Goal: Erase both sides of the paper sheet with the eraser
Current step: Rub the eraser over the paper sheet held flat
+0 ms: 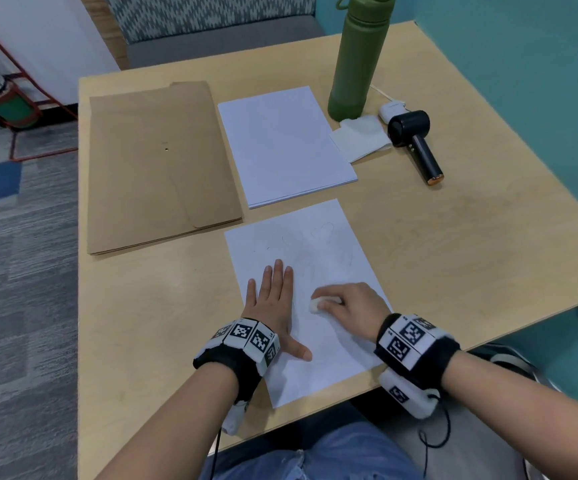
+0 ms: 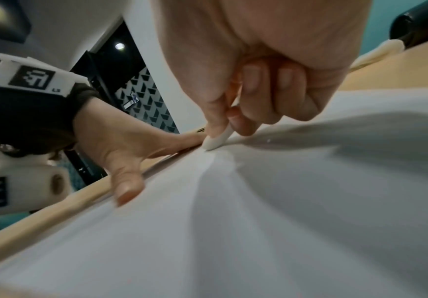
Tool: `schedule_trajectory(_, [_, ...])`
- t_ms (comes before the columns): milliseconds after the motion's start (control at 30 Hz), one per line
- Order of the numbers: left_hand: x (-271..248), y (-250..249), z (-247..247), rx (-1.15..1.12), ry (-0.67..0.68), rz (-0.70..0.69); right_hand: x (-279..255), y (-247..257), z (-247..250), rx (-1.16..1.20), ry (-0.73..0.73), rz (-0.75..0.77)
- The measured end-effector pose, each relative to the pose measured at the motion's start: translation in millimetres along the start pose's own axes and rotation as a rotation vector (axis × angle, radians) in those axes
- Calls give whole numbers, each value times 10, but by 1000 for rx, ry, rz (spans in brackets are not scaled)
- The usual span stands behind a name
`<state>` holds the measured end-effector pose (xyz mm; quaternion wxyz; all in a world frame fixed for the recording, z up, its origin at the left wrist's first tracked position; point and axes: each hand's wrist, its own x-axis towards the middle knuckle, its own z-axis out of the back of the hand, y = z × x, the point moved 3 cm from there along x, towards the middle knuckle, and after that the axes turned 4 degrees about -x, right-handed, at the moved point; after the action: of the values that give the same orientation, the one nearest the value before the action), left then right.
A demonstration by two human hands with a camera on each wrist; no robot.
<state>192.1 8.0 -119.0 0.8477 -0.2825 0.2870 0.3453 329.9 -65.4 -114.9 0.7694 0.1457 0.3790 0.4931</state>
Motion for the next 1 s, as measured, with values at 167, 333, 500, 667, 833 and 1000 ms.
schedule_trajectory(167, [1,-9,7,6,1,5,-295,-29,-205,32,64,28])
schedule_trajectory(333, [3,-1,2,1,8,-6,-78,30,-44,-44,63,21])
schedule_trajectory(500, [5,-8,6,6,3,4,-77,78,-71,-5,-7,30])
schedule_trajectory(667, [4,-14,-7,25,-8,-7,-228,156,-182,-233,216,153])
schedule_trajectory(833, [12,-1,-9,30,-10,-12,35,239,-80,-114,24,83])
schedule_trajectory(1000, [-2,-12,3,31,-20,-12,-143,152,-133,-184,267,103])
